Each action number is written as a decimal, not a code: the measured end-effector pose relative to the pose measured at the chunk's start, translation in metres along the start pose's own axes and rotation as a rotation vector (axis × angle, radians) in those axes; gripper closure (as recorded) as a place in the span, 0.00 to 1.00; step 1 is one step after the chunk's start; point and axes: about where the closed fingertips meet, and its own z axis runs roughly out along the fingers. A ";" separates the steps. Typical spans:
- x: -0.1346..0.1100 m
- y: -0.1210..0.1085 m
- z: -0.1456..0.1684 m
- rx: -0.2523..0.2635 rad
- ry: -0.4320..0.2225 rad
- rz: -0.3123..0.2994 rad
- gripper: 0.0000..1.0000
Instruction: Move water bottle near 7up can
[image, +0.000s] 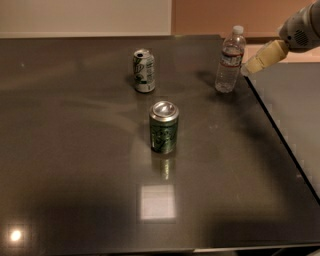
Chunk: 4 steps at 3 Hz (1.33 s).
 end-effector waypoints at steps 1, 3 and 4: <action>-0.014 -0.008 0.026 -0.011 -0.047 0.036 0.00; -0.039 -0.016 0.069 -0.041 -0.116 0.075 0.01; -0.042 -0.021 0.075 -0.040 -0.125 0.082 0.22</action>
Offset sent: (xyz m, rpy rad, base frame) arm 0.0755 0.0349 -0.0130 0.1619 -0.0351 -0.0217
